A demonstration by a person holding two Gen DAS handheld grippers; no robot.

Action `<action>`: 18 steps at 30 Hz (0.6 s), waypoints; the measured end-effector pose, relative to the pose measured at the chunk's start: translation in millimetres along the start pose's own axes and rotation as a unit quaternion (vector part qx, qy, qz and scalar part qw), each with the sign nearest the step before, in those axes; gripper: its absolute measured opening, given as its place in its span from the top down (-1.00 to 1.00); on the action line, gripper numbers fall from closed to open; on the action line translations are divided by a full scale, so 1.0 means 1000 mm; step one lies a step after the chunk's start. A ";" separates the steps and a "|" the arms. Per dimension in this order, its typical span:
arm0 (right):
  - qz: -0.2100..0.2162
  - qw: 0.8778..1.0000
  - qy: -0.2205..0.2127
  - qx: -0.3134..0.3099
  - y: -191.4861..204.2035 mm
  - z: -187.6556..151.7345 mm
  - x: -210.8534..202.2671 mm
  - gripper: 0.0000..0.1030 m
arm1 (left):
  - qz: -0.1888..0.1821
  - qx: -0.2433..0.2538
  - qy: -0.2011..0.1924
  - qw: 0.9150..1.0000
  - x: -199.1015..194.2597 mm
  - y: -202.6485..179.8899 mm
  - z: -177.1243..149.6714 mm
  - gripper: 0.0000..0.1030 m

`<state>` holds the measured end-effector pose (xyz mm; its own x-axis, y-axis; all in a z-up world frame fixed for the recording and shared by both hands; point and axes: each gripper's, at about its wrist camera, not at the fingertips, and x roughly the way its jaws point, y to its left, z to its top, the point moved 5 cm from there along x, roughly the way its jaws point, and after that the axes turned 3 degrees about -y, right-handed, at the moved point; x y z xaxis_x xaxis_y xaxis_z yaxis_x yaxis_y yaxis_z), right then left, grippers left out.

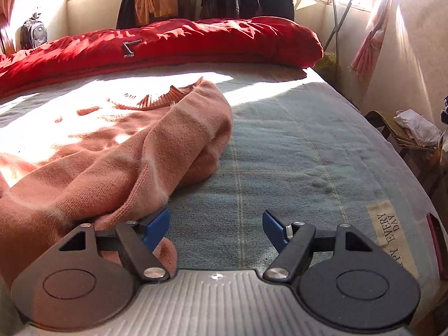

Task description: Fold clothes

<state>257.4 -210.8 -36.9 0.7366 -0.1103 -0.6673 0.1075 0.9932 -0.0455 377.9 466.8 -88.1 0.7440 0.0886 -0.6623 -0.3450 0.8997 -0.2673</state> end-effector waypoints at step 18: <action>-0.003 1.000 -0.002 -0.013 0.005 -0.001 -0.009 -0.50 | 0.001 -0.066 -0.057 0.996 0.009 -0.003 -0.011 0.91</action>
